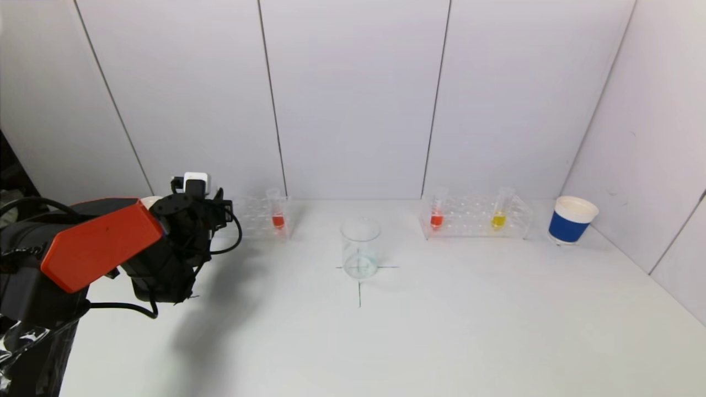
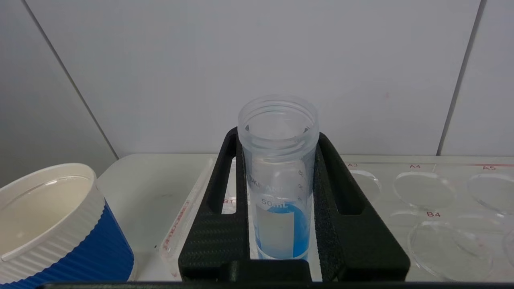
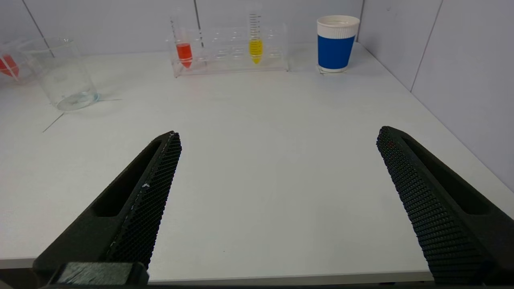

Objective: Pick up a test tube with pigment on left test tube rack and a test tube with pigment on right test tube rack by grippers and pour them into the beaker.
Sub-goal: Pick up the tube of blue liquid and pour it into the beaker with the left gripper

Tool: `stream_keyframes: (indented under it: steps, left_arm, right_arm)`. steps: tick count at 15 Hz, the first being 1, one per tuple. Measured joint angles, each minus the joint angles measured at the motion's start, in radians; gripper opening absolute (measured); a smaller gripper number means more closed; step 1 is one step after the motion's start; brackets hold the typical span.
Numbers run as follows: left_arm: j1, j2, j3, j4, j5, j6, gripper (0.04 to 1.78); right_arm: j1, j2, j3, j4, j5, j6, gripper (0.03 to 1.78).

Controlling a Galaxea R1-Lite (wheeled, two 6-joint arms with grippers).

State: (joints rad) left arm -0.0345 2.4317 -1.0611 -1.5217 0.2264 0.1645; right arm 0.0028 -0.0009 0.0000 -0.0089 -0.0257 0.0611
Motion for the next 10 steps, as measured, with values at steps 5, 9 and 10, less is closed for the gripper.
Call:
stream_keyframes:
  steps: [5, 9, 10]
  left_arm:
    - [0.002, -0.040, 0.005, 0.001, -0.001, 0.000, 0.47]
    - [0.003, -0.078, 0.002, 0.001, 0.001, 0.002, 0.47]
    - [0.003, -0.090, -0.001, 0.001, 0.001, 0.002, 0.47]
  right_arm:
    - [0.000, 0.000, 0.000, 0.000, 0.000, 0.000, 1.77]
    - [0.000, 0.000, 0.000, 0.000, 0.000, 0.000, 1.77]
    - [0.000, 0.000, 0.000, 0.000, 0.000, 0.000, 1.77]
